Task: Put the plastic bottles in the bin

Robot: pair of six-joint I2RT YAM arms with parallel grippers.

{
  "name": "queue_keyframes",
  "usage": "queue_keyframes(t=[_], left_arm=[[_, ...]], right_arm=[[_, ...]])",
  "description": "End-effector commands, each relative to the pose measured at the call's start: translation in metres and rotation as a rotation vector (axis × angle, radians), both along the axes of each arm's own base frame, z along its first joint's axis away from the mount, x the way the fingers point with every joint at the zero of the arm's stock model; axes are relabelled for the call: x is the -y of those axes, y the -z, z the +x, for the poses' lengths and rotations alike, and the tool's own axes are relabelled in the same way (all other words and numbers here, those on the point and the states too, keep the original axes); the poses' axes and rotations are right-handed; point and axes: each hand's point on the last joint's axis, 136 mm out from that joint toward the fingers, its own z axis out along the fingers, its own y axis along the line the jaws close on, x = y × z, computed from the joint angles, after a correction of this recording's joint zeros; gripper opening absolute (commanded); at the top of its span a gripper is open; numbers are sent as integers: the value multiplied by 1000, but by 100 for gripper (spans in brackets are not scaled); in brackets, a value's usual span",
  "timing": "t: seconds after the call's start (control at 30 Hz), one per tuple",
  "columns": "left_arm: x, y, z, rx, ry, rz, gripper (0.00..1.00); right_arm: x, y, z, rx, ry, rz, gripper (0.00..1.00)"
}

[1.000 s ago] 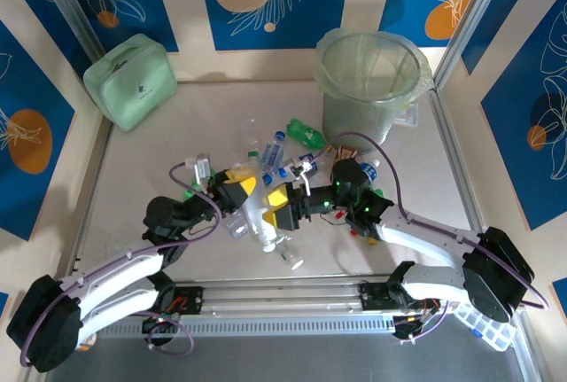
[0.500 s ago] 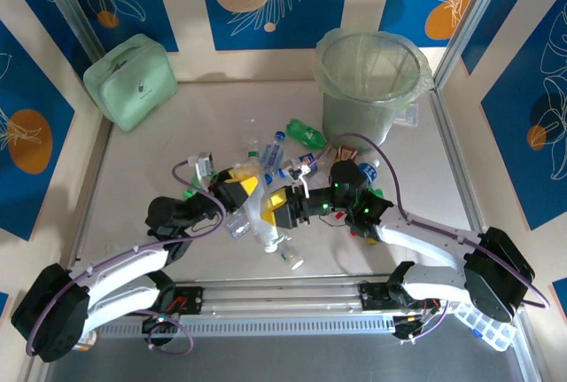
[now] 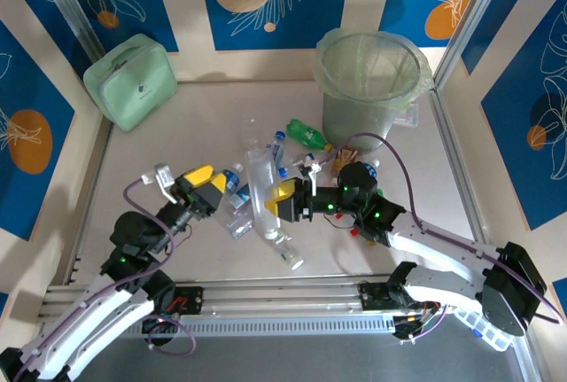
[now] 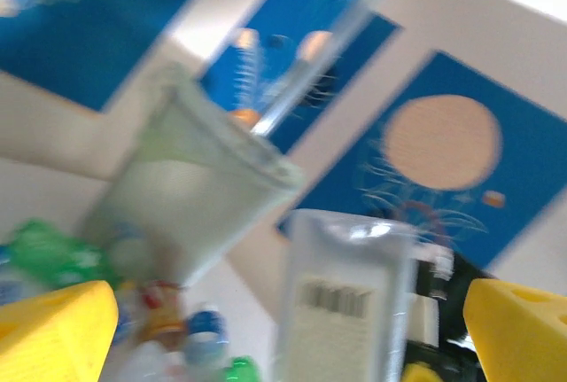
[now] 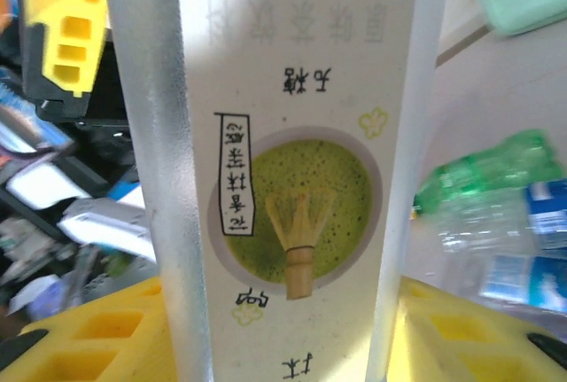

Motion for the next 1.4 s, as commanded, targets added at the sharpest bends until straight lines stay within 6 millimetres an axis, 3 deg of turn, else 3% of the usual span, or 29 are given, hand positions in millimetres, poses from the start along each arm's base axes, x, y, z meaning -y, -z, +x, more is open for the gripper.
queue_keyframes(t=[0.0,0.17,0.27,0.37,0.53,0.7,0.87,0.97,1.1,1.23,1.37], left_arm=[[-42,90,19,-310,-263,323,99],[-46,114,23,-410,-291,445,98],[-46,120,25,-425,-294,484,98],[-40,129,23,-425,-258,452,98],[-28,134,20,-434,-195,413,98],[-20,135,17,-443,-150,383,98],[-11,132,14,-428,-98,364,98],[-9,131,14,-426,-87,356,98],[-9,132,13,-428,-85,352,98],[-9,132,13,-433,-85,348,98],[-10,132,13,-436,-89,346,98]], right_arm=[[15,21,27,56,182,-97,44],[27,35,54,99,343,-240,41],[37,24,67,135,450,-345,38],[55,0,83,179,592,-429,38],[100,-67,129,228,868,-532,39],[151,-120,203,180,1047,-549,39],[188,-139,269,138,1150,-607,39],[208,-134,303,75,1191,-677,39],[232,-96,334,-99,1197,-789,39],[235,-52,343,-267,1133,-861,39],[233,-9,338,-423,1057,-880,39]])
